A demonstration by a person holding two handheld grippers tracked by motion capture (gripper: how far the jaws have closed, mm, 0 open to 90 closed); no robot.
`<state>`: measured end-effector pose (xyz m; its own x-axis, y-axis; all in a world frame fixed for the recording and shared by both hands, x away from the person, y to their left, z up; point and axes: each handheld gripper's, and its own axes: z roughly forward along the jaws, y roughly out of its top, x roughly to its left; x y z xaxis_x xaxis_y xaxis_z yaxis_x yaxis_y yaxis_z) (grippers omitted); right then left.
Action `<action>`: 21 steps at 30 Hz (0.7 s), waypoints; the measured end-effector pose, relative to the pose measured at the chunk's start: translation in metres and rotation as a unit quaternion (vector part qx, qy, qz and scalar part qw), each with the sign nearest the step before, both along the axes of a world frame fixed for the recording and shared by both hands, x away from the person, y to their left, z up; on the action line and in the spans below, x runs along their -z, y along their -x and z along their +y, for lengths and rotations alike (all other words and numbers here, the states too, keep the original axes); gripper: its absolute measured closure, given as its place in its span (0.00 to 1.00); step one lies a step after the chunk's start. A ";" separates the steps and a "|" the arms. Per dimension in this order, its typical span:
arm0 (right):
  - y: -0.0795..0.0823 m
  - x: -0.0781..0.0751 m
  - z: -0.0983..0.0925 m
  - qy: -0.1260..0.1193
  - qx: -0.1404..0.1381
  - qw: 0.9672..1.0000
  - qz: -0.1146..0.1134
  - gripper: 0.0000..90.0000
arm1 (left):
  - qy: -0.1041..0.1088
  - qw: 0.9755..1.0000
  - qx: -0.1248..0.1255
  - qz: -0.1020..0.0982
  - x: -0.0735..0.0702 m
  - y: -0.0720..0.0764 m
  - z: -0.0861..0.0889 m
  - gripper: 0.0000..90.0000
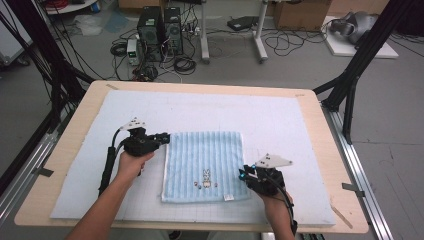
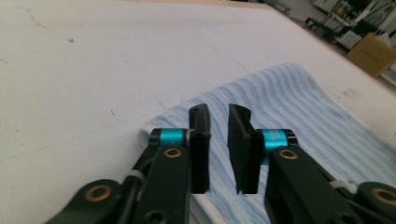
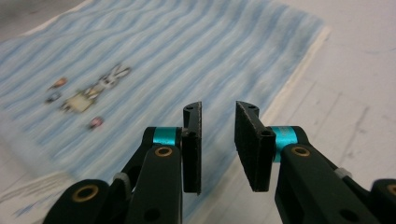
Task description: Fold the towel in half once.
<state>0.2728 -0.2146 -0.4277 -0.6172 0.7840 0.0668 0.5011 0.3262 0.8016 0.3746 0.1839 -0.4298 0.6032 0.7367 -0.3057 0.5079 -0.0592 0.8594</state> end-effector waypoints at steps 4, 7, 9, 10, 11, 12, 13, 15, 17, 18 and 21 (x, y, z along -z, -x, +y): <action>-0.009 -0.002 -0.003 -0.006 0.008 1.000 -0.002 0.77 | -0.041 0.999 -0.004 0.014 0.007 -0.015 -0.009 0.94; -0.013 -0.001 -0.004 -0.003 0.009 1.000 -0.003 0.77 | -0.073 0.997 -0.021 0.030 0.014 -0.022 -0.017 0.94; -0.018 -0.002 -0.004 0.001 0.016 1.000 -0.011 0.78 | -0.094 0.994 -0.039 0.047 0.021 -0.025 -0.018 0.93; -0.022 -0.001 -0.004 -0.001 0.021 1.000 -0.013 0.78 | -0.089 0.994 -0.040 0.048 0.022 -0.026 -0.018 0.92; -0.027 -0.001 -0.004 -0.003 0.025 1.000 -0.014 0.78 | -0.085 0.994 -0.045 0.048 0.021 -0.026 -0.018 0.90; -0.033 -0.001 -0.002 -0.001 0.027 1.000 -0.015 0.78 | -0.080 0.994 -0.051 0.046 0.020 -0.026 -0.019 0.81; -0.039 -0.001 0.000 0.006 0.027 0.999 -0.015 0.78 | -0.081 0.994 -0.060 0.042 0.019 -0.025 -0.019 0.70; -0.054 -0.003 0.007 0.014 0.028 0.999 -0.019 0.75 | -0.084 0.994 -0.066 0.028 0.017 -0.026 -0.016 0.63; -0.070 -0.007 0.013 0.019 0.031 0.999 -0.025 0.67 | -0.080 0.994 -0.078 0.016 0.017 -0.028 -0.012 0.61; -0.080 -0.009 0.016 0.023 0.034 0.999 -0.026 0.62 | -0.073 0.994 -0.084 0.016 0.018 -0.030 -0.011 0.59; -0.107 -0.008 0.022 0.033 0.045 0.998 -0.035 0.56 | -0.067 0.992 -0.102 0.034 0.022 -0.035 -0.009 0.55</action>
